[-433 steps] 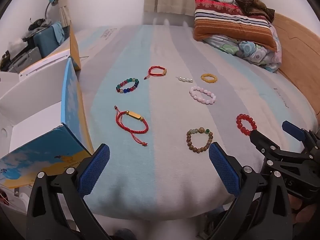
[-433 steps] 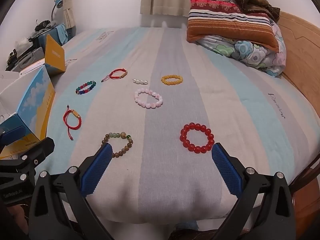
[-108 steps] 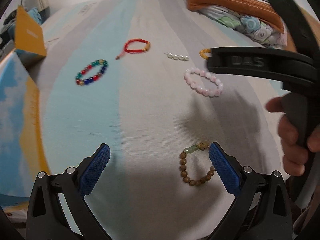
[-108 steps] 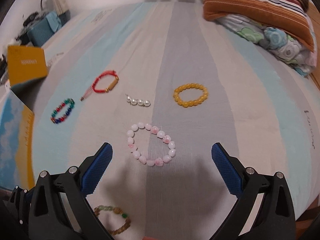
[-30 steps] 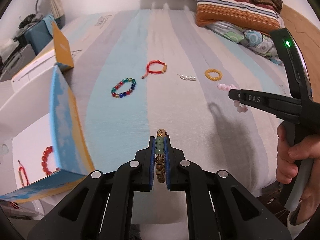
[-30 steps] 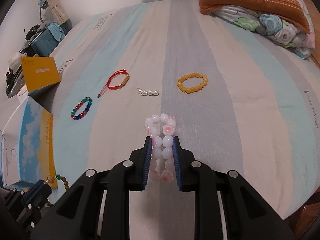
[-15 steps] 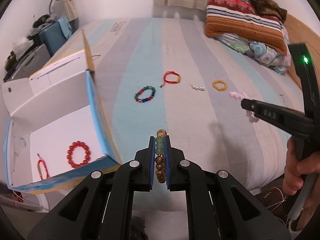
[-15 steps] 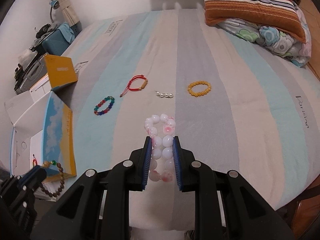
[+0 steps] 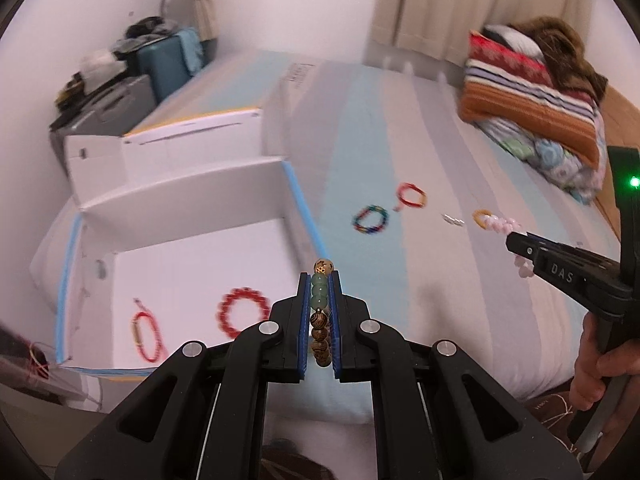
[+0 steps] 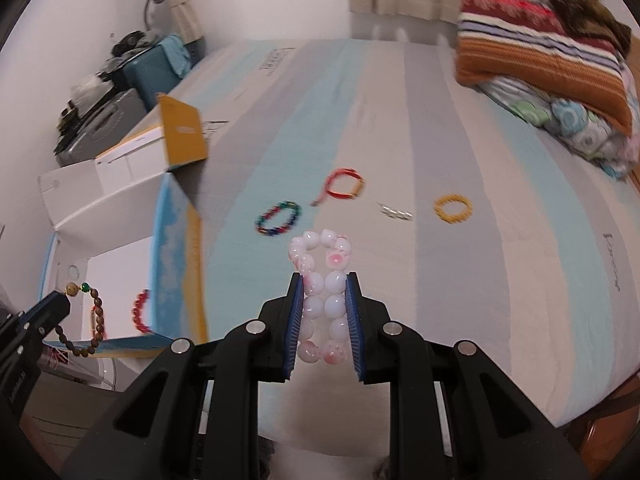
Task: Organize jewelry
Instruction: 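Carry both held bracelets over the open white box, then open both tools to drop the bracelets into the box, then move both tools back over the remaining bracelets on the bed, then grasp the yellow bead bracelet with the right tool, then lift the yellow bracelet with right tool while left tool grasps multicolour glass bead bracelet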
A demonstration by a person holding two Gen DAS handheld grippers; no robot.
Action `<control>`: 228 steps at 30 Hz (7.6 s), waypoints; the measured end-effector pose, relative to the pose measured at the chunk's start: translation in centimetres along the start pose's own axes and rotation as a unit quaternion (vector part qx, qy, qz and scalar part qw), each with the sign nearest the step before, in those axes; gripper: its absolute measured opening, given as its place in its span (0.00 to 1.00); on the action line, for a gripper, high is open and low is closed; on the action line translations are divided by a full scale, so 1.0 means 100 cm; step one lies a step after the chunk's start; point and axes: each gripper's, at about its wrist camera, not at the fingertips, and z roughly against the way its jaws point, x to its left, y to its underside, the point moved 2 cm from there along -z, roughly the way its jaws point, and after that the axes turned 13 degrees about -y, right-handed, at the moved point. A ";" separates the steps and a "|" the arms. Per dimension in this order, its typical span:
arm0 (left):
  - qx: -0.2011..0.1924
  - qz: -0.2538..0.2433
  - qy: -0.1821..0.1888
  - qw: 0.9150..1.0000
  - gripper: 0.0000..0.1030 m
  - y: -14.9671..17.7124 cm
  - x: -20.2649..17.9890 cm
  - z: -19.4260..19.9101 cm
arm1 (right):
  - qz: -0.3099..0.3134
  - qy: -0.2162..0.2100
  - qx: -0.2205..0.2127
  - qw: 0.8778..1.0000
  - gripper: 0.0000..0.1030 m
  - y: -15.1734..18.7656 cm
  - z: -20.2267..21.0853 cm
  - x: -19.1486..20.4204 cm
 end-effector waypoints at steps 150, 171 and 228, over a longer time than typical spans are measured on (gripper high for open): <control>0.066 -0.067 0.002 0.996 0.94 -0.042 -0.200 -0.241 | -0.117 0.056 0.051 0.990 0.93 -0.029 -0.130 -0.233; 0.093 -0.082 -0.005 0.992 0.89 -0.027 -0.197 -0.268 | -0.185 0.062 0.068 0.978 0.87 -0.049 -0.184 -0.288; 0.083 -0.075 0.062 0.992 0.00 -0.032 -0.202 -0.169 | -0.105 0.065 -0.004 0.992 0.09 -0.075 -0.090 -0.268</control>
